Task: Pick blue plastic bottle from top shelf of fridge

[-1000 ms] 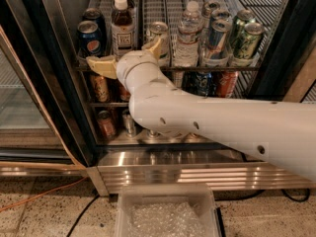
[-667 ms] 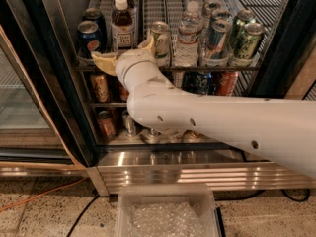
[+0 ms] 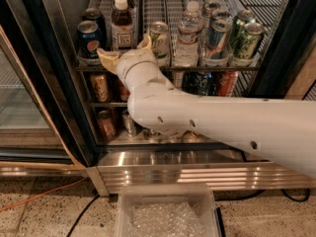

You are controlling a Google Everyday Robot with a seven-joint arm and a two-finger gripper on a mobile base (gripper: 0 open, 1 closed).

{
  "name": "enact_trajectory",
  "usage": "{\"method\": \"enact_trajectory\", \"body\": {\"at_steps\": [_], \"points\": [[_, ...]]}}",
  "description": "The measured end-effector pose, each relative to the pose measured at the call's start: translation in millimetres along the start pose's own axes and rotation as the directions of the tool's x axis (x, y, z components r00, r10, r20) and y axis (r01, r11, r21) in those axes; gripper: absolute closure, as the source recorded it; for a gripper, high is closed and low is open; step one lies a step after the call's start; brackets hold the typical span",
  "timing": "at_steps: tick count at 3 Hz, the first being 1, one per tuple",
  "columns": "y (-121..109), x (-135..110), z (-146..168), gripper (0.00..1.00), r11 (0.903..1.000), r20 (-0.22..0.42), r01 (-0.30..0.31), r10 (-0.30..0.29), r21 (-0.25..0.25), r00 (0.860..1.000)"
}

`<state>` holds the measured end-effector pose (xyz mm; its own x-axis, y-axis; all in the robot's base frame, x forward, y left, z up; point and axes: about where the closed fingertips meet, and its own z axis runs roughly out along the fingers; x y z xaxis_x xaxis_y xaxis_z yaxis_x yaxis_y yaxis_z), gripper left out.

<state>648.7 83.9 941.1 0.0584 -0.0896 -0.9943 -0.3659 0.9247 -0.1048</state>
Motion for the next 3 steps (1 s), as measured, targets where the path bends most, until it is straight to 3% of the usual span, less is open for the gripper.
{"method": "enact_trajectory", "body": {"at_steps": [1, 3], "points": [[-0.2, 1.0, 0.2, 0.33, 1.0000, 0.004, 0.001, -0.001, 0.004, 1.000], [-1.1, 7.7, 21.0, 0.38, 0.9996, 0.028, -0.011, 0.010, 0.028, 1.000]]}}
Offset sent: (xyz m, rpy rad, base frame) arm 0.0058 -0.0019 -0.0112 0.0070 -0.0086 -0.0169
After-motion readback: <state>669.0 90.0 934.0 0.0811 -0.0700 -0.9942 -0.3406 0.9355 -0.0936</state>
